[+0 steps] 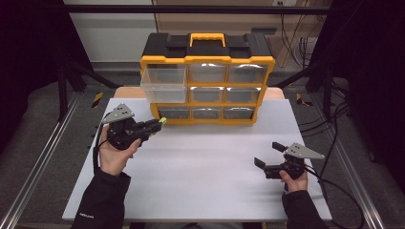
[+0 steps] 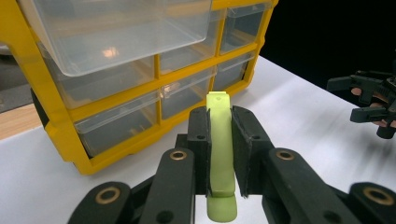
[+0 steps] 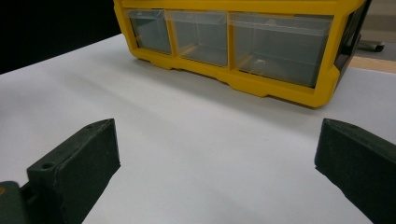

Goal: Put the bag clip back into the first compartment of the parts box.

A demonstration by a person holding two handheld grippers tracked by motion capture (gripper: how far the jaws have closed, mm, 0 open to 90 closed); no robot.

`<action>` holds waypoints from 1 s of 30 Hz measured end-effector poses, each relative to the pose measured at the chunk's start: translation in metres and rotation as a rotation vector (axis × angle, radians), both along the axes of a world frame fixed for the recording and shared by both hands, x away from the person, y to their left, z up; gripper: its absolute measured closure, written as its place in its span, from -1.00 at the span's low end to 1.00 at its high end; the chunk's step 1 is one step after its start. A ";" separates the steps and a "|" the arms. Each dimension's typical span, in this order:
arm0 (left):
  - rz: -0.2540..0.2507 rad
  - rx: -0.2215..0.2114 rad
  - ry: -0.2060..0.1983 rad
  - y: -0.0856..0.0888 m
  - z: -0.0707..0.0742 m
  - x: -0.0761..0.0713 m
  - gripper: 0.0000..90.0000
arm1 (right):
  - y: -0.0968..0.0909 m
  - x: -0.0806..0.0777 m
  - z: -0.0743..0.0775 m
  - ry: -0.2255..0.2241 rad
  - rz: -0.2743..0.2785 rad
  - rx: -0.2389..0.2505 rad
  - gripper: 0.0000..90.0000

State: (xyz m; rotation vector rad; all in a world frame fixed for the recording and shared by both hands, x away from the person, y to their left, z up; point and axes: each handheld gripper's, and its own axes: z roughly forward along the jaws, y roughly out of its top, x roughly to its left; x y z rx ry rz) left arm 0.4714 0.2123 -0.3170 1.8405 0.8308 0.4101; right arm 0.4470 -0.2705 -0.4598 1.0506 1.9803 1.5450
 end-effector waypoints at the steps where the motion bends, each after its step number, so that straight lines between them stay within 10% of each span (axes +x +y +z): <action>1: 0.001 0.000 0.000 0.000 0.001 0.000 0.73 | 0.000 0.000 0.000 0.000 0.001 0.002 -0.99; 30: -0.010 -0.016 -0.057 0.001 0.039 -0.002 0.73 | 0.000 -0.001 0.000 0.000 -0.001 0.002 -0.99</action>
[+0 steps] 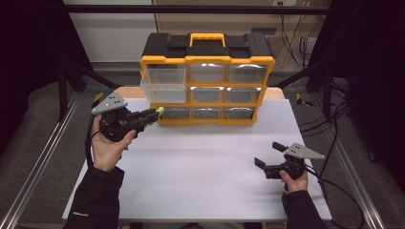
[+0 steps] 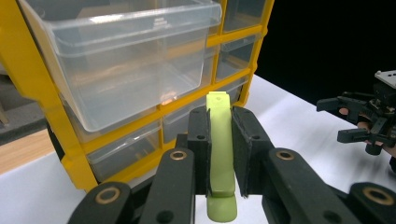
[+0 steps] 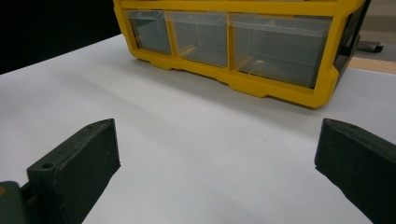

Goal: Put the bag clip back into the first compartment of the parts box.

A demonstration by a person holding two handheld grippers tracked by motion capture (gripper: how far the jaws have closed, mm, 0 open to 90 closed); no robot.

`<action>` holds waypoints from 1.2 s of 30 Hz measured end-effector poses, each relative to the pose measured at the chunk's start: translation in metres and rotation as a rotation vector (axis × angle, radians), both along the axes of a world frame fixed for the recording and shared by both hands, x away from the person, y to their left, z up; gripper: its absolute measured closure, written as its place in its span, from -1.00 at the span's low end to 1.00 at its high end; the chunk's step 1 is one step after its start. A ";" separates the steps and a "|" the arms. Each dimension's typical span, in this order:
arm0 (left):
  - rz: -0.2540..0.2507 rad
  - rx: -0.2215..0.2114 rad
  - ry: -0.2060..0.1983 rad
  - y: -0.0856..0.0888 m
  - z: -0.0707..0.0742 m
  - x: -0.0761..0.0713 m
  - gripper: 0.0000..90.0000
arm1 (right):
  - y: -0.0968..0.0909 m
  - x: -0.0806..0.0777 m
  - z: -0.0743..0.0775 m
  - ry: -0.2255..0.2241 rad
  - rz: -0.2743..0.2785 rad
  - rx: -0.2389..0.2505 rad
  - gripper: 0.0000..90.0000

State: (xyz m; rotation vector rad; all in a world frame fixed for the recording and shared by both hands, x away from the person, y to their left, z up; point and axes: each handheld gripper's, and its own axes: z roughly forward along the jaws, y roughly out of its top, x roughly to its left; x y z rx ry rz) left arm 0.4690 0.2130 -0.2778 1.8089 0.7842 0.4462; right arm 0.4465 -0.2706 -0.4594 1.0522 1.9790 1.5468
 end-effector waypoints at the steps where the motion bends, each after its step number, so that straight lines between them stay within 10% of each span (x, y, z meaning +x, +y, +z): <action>1: 0.000 -0.002 -0.002 0.000 0.002 0.000 0.73 | 0.000 0.000 0.000 0.000 -0.001 -0.001 -0.99; 36: 0.015 -0.023 -0.057 -0.005 0.061 0.013 0.73 | 0.000 0.000 0.000 -0.001 0.002 -0.004 -0.99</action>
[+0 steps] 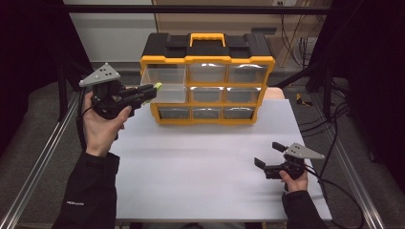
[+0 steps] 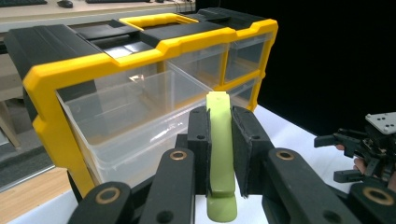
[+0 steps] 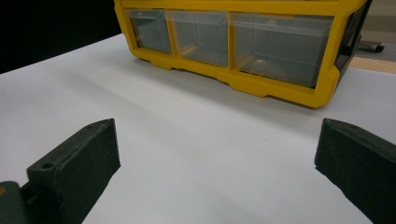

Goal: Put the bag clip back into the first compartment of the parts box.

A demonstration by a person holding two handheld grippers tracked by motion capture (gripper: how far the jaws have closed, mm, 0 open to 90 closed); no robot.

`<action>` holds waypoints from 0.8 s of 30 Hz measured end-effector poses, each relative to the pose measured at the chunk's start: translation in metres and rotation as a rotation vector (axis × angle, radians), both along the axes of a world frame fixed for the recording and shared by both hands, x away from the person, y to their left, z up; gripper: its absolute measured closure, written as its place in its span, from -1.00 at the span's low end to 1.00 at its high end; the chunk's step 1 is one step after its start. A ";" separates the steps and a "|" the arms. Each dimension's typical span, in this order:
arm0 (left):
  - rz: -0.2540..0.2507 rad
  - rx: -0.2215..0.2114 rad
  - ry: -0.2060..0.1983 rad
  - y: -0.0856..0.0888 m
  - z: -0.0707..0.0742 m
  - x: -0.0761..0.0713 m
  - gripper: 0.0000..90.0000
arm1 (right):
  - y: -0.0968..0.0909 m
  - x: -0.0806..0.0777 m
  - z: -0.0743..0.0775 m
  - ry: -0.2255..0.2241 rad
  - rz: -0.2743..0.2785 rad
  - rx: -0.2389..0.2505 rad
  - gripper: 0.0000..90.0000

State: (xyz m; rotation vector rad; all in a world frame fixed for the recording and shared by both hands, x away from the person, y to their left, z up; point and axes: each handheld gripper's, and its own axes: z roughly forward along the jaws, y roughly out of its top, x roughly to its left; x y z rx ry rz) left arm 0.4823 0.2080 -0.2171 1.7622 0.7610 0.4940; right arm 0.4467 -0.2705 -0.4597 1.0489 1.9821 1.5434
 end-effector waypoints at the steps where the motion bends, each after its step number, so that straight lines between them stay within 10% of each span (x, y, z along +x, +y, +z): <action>1: 0.002 -0.002 -0.001 0.000 0.001 0.001 0.73 | 0.000 0.000 0.000 0.001 0.001 0.001 -0.99; 24: 0.063 0.033 0.019 -0.006 0.015 0.034 0.73 | 0.000 0.000 0.000 0.002 0.003 0.002 -0.99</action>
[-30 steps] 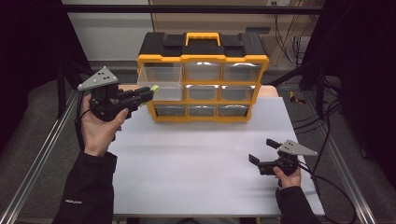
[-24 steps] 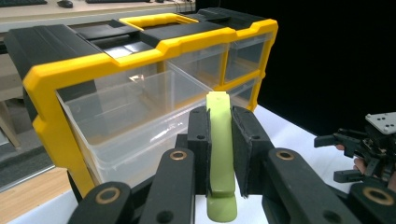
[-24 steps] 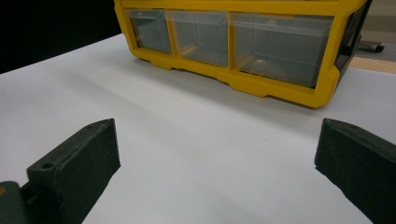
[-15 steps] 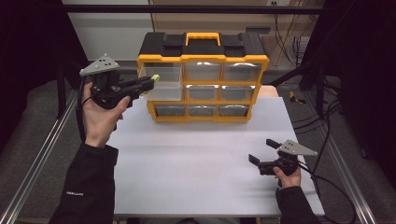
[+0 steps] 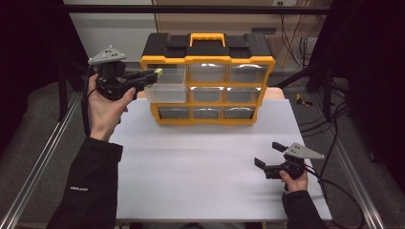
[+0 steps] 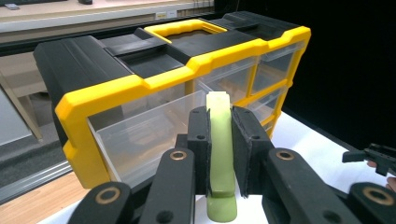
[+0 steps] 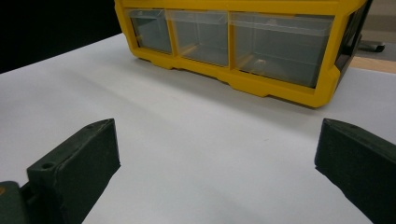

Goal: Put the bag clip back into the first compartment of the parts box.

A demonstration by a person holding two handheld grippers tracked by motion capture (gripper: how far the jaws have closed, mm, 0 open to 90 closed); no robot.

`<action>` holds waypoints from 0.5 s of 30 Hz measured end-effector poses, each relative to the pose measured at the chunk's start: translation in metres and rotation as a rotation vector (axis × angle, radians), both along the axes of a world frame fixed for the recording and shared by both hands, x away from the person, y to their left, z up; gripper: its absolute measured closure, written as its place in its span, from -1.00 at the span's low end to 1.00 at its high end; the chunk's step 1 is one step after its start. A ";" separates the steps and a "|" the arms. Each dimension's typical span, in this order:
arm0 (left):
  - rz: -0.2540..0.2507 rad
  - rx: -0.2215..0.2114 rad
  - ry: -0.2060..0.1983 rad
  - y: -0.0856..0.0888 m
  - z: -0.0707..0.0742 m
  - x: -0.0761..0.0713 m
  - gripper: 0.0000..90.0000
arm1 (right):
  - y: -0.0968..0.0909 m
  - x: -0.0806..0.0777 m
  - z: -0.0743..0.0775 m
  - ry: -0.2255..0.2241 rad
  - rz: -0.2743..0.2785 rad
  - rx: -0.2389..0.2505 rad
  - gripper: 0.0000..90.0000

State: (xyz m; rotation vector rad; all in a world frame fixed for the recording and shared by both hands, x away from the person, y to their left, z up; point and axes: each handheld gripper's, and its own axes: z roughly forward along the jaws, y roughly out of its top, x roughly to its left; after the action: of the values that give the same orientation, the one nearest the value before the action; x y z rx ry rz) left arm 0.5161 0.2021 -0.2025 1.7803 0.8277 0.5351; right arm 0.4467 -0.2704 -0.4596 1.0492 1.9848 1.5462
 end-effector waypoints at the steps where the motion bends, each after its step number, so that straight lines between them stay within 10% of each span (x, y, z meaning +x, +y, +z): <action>1: 0.005 -0.001 0.001 -0.001 0.000 0.002 0.73 | 0.000 0.000 0.000 0.000 -0.001 0.000 -0.99; 15: 0.037 0.020 0.013 -0.002 0.000 0.026 0.73 | -0.001 0.000 0.000 -0.003 0.000 0.002 -0.99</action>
State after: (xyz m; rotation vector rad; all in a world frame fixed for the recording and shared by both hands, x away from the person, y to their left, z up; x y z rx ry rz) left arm 0.5420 0.2002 -0.2028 1.7914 0.8682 0.5586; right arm 0.4465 -0.2710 -0.4592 1.0476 1.9815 1.5493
